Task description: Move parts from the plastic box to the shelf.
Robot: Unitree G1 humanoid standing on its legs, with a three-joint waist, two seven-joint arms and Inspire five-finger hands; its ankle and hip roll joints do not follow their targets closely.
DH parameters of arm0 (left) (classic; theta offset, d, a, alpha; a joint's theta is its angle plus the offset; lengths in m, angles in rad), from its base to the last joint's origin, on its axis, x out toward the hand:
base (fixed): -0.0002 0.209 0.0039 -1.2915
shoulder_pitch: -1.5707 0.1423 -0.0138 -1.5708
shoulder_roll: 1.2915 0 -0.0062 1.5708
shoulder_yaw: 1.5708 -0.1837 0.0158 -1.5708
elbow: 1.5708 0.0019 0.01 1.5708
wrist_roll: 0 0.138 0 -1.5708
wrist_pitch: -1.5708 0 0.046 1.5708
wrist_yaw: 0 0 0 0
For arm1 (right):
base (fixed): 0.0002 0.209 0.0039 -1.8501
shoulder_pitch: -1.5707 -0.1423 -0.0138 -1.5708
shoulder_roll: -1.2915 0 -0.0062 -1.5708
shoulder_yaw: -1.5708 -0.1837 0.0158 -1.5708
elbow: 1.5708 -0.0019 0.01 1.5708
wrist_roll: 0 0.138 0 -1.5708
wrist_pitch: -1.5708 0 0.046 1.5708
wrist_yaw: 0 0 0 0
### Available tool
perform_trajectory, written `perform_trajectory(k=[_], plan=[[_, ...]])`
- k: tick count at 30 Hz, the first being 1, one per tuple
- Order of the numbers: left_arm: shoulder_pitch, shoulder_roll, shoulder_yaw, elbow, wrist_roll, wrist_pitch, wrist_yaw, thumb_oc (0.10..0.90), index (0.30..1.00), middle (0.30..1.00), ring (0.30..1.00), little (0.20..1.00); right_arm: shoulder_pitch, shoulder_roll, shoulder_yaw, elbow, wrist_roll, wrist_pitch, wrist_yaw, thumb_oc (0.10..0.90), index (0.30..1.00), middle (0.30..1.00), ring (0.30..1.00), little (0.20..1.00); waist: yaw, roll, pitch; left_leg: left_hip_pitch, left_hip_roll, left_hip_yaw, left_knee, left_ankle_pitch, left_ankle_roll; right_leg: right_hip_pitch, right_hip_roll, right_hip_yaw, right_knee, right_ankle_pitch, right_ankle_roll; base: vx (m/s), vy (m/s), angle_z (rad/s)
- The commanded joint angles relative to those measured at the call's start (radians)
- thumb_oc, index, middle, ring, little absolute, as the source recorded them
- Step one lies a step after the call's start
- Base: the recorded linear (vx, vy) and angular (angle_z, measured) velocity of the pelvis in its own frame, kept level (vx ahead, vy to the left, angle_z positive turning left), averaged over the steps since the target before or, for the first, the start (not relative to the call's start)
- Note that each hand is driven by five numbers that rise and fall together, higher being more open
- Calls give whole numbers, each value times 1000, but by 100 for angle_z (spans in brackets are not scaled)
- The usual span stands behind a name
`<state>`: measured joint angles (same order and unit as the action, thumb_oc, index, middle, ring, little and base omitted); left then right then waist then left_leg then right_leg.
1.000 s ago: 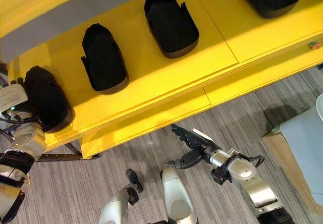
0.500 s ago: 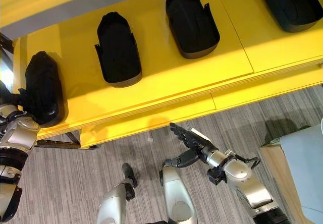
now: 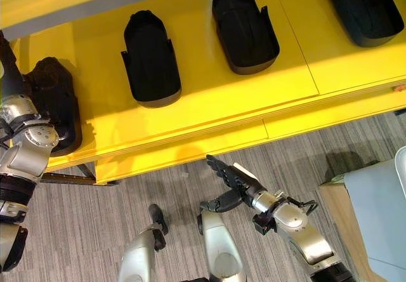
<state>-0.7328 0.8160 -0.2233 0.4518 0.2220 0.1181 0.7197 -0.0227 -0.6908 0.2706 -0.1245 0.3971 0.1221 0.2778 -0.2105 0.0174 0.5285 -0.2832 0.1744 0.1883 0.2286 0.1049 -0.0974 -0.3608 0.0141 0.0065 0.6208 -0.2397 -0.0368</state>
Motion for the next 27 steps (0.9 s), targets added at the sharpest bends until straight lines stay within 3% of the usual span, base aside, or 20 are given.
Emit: perform_trajectory(k=[1,4,5,15,21,27], plan=[[-70,147,-6,-115,80,-146,-74,900,1000,1000,1000,1000,-61,52,-6,-73,67,-121,-9,900,1000,1000,1000,1000,4,-27,-54,1,-3,-17,73,-101,45,31,-76,-45,-49,27,36,-19,-35,1],[13,164,46,-207,17,-202,-179,900,1000,1000,1000,1000,-46,56,-29,-73,64,-129,-12,900,1000,1000,1000,1000,16,-20,-49,4,-7,-23,70,-104,46,33,-78,-48,-52,25,37,-7,-11,0],[148,171,135,-299,-44,-259,-277,900,1000,1000,1000,1000,-25,71,-54,-74,45,-132,-11,900,1000,1000,1000,1000,32,-9,-43,7,-15,-30,72,-110,47,37,-83,-49,-43,13,36,-34,8,0],[570,174,385,-537,17,-414,-436,900,1000,1000,1000,1000,37,92,-107,-68,8,-174,-15,900,1000,1000,1000,1000,99,30,-48,14,-35,-62,25,-94,50,53,-93,-83,-72,7,34,-10,-4,5],[689,185,471,-584,86,-428,-444,900,1000,1000,1000,1000,55,94,-120,-57,4,-190,-34,900,1000,1000,1000,1000,127,42,-53,18,-45,-72,6,-85,49,65,-100,-105,-88,8,38,-13,-13,13],[722,220,478,-549,197,-379,-364,900,1000,1000,1000,1000,54,78,-112,-55,16,-195,-39,900,1000,1000,1000,1000,126,46,-58,24,-43,-67,-6,-79,47,65,-102,-111,-89,8,42,-3,1,1]])
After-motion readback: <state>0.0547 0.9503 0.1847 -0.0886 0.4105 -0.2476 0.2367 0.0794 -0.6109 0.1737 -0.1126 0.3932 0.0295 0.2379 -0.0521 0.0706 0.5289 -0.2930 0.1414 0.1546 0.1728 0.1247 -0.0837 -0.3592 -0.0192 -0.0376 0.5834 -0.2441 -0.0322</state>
